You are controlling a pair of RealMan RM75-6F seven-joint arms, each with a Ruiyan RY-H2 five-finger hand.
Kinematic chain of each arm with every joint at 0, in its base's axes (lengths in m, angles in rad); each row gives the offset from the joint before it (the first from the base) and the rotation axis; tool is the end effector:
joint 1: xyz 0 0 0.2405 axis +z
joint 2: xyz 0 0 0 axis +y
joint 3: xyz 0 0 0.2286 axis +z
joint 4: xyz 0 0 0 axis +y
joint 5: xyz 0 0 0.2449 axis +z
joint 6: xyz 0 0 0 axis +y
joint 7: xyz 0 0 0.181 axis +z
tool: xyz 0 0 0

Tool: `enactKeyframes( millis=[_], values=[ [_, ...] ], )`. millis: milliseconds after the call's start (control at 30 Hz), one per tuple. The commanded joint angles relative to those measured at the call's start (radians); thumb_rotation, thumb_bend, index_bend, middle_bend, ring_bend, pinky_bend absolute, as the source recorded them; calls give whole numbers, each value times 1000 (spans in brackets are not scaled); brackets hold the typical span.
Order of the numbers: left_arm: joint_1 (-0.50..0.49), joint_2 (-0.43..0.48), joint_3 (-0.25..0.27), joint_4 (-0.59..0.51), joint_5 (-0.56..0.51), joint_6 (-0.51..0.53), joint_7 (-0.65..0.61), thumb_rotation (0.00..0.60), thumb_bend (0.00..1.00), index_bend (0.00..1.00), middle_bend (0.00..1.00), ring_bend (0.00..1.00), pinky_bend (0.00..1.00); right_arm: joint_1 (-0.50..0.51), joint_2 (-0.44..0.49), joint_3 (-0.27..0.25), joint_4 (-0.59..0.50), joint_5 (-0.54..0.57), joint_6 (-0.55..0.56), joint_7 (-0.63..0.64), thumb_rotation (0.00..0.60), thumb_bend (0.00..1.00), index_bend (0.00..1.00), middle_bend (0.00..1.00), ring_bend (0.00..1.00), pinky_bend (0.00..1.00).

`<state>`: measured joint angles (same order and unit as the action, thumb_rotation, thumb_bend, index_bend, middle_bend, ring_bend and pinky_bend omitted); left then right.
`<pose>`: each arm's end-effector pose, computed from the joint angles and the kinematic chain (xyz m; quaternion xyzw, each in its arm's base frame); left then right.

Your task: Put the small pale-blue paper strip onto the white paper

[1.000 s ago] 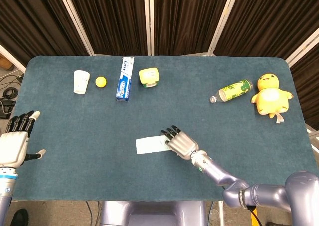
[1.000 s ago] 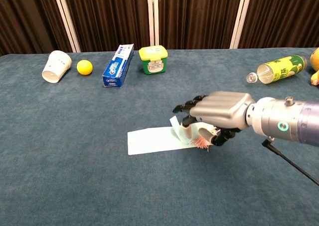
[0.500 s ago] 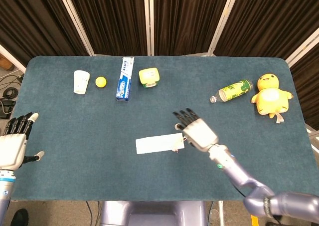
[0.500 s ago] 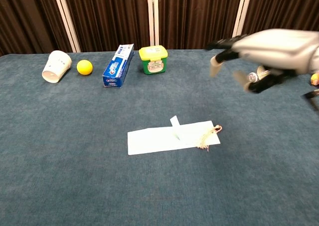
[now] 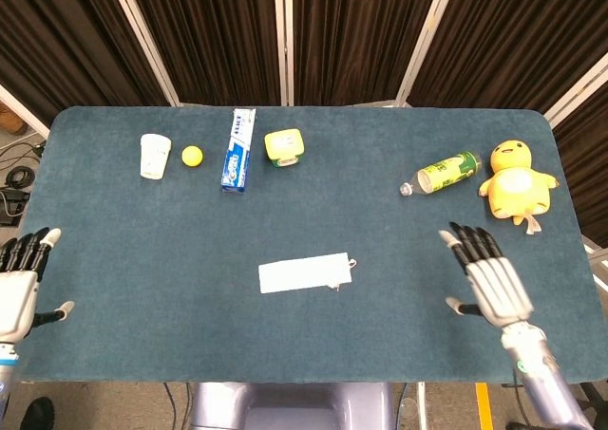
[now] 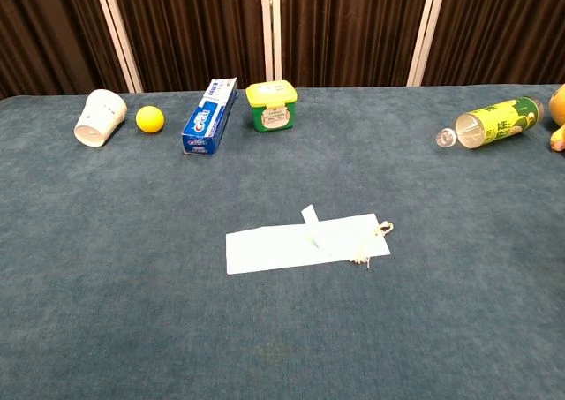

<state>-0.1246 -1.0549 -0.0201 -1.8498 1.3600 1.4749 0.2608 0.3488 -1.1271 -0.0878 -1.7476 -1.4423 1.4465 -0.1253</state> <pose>-0.2704 0.2167 0.1103 -0.5966 -0.3971 -0.3312 0.6138 -0.2344 -0.2491 0.0737 0.6669 -0.3700 0.3962 0.5112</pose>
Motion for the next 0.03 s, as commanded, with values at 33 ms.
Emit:
enactKeyframes(
  millis=[33],
  values=[
    [14, -2, 10, 13, 24, 16, -18, 600, 0, 0, 0, 0, 0, -67, -2, -24, 43, -38, 69, 13, 600, 0, 0, 0, 0, 0]
  ],
)
